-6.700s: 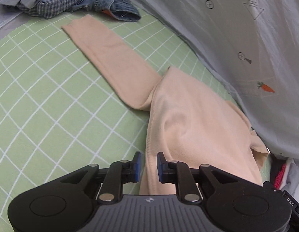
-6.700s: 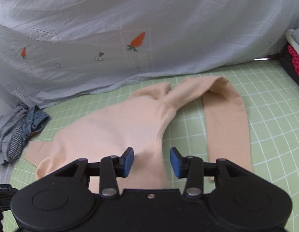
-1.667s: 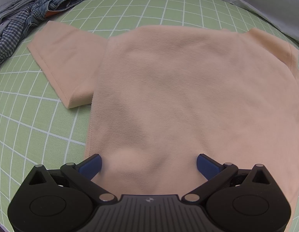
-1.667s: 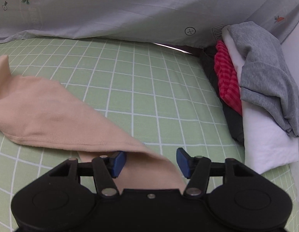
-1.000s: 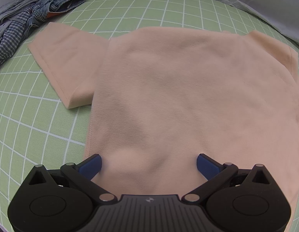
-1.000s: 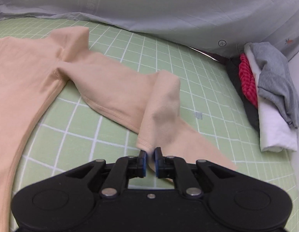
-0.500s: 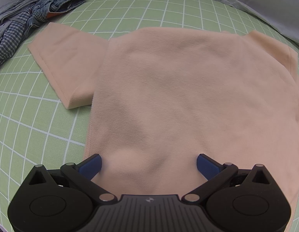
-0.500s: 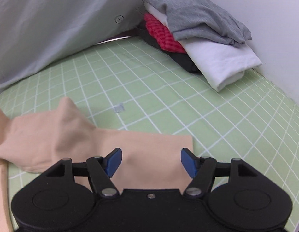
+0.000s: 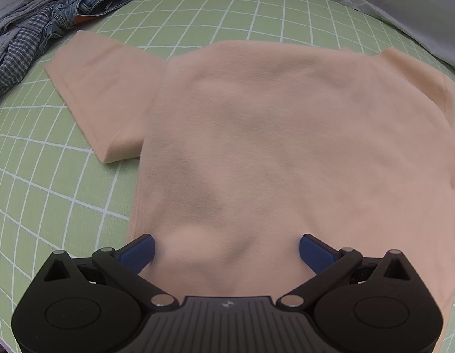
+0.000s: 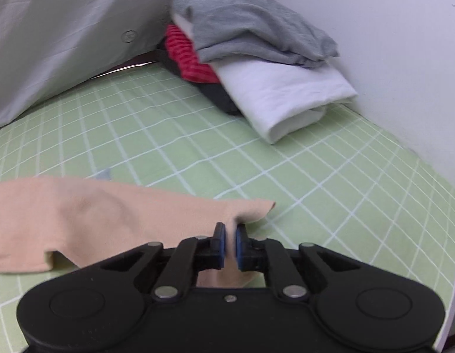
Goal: Fold clothes
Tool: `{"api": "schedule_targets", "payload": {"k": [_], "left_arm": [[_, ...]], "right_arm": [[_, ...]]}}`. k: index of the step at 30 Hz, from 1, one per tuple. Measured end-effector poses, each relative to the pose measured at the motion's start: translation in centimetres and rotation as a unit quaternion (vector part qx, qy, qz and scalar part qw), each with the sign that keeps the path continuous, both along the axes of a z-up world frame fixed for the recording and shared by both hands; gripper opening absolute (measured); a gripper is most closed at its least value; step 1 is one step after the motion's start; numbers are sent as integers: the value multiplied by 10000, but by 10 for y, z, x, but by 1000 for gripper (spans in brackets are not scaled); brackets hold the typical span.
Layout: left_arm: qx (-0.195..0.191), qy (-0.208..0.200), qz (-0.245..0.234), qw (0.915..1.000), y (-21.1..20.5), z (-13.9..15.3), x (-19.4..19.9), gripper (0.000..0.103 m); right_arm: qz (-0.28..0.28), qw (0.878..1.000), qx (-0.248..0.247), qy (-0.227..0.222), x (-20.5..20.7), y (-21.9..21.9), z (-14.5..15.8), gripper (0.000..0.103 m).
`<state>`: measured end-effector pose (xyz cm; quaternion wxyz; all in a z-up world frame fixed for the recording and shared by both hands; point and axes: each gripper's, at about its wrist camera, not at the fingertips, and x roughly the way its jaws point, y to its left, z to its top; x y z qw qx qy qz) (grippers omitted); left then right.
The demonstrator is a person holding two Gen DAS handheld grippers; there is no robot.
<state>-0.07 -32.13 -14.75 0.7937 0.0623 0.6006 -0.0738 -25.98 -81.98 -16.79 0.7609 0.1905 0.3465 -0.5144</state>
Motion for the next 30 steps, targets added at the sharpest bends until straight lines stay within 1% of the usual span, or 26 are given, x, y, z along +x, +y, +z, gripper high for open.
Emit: {"api": "schedule_targets", "payload": {"k": [1, 2, 5, 7, 9, 10, 12, 13, 14, 16, 19, 21, 22, 25, 30], "left_arm": [[-2, -4, 9, 10000, 0, 0, 0, 103], [-2, -6, 18, 10000, -1, 0, 0, 103], [-7, -17, 45, 10000, -2, -1, 0, 103], [-12, -26, 52, 10000, -2, -1, 0, 103], [-18, -32, 45, 10000, -2, -2, 0, 103], [-48, -11, 17, 10000, -1, -1, -1, 103], [-132, 51, -59, 9999, 3, 2, -2, 103], [-174, 82, -97, 9998, 4, 4, -3, 103], [-281, 60, -63, 9996, 9, 8, -5, 103], [-547, -25, 63, 9985, 22, 20, -12, 103], [-686, -218, 350, 9968, 47, 35, -20, 103], [-676, -361, 464, 9960, 63, 43, -22, 103], [-655, -413, 515, 9957, 72, 47, -21, 103], [-564, -490, 711, 9947, 96, 51, -12, 103], [-500, -575, 993, 9921, 126, 51, 17, 99]], "right_arm": [[-212, 9998, 31, -43, -7, -8, 0, 8], [-306, 9995, 65, -88, -12, -12, 0, 9], [-236, 9997, 42, 94, -11, -11, 1, 12], [-176, 9996, 20, 229, -9, -10, 2, 18], [-116, 9993, -1, 365, -8, -9, 2, 32], [-86, 9990, -12, 432, -7, -9, 2, 37], [-40, 9989, 229, 416, -6, -6, 6, 69], [-8, 9988, 335, 371, -6, -2, 8, 72], [27, 9985, 434, 317, -6, 3, 11, 73], [127, 9984, 410, 358, -4, 18, 18, 79], [644, 9965, 358, 386, 5, 51, 29, 86], [971, 9938, 394, 381, 13, 72, 33, 92], [1111, 9922, 410, 396, 18, 83, 34, 93], [1518, 9863, 455, 456, 34, 115, 35, 93], [1866, 9792, 644, 475, 60, 159, 30, 93]]}}
